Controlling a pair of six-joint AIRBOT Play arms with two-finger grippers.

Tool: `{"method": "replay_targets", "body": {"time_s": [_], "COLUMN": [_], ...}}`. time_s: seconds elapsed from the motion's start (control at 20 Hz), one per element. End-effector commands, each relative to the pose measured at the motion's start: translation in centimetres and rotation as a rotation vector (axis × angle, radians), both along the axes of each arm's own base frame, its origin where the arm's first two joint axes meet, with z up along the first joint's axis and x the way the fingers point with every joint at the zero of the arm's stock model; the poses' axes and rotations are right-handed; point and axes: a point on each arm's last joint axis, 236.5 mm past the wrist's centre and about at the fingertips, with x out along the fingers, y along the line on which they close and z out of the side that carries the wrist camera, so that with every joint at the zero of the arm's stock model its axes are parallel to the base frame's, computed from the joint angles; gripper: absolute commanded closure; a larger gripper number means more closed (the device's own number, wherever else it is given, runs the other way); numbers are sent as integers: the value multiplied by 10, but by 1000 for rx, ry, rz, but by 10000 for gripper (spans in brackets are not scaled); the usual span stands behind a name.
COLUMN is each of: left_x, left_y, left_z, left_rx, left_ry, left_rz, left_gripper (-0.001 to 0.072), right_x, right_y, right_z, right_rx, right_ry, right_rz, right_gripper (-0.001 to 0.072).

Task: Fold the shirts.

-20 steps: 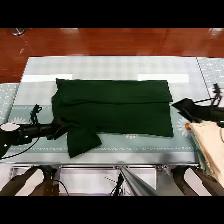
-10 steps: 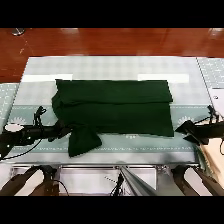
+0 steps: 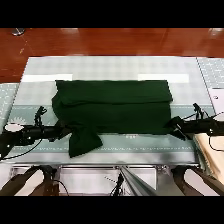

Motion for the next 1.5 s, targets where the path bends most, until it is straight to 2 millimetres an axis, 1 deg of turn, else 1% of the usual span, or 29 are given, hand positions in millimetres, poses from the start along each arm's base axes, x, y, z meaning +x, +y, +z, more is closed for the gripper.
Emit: {"method": "replay_targets", "body": {"time_s": [0.0,0.05,0.1,0.2,0.3,0.35,0.45,0.55,0.65,0.75,0.8,0.9,1.0,1.1,1.2,1.25,1.3,1.35,1.4,1.45], "left_x": [0,4,8,23,47,62,87,114,146,181,198,225,246,263,274,276,279,281,280,270], "left_y": [-3,-3,-1,2,8,14,23,31,37,39,38,33,28,27,27,28,29,30,30,27], "left_z": [9,14,18,35,57,67,77,82,87,89,90,91,86,76,66,62,57,56,58,66], "left_rx": [-11,-11,-1,8,31,50,61,54,42,32,21,-10,-36,-50,-55,-56,-55,-50,-54,-71], "left_ry": [-28,-40,-54,-100,-173,-204,-219,-209,-196,-192,-184,-165,-142,-121,-109,-103,-101,-105,-105,-97], "left_rz": [-53,-65,-80,-104,-108,-81,-45,-23,-1,1,1,-31,-63,-62,-57,-58,-52,-45,-51,-107], "left_gripper": [684,684,683,683,684,684,684,684,684,684,684,684,684,684,684,684,684,650,387,18], "right_x": [18,20,24,38,65,79,107,137,164,190,203,226,244,257,265,268,273,277,279,279], "right_y": [14,16,16,8,-5,-10,-15,-15,-12,-5,-3,-5,-10,-11,-10,-9,-9,-10,-11,-16], "right_z": [2,6,13,32,56,67,82,90,93,91,89,85,79,71,63,58,55,53,53,57], "right_rx": [56,59,60,31,-14,-25,-20,5,27,31,34,39,44,58,83,96,107,110,102,97], "right_ry": [-64,-97,-124,-163,-229,-256,-297,-329,-349,-363,-361,-356,-352,-346,-341,-337,-341,-347,-358,-372], "right_rz": [3,58,104,154,157,152,153,146,155,186,183,160,146,133,118,108,87,70,70,84], "right_gripper": [446,691,688,688,688,688,688,688,689,688,688,688,688,688,688,687,655,438,198,120]}}
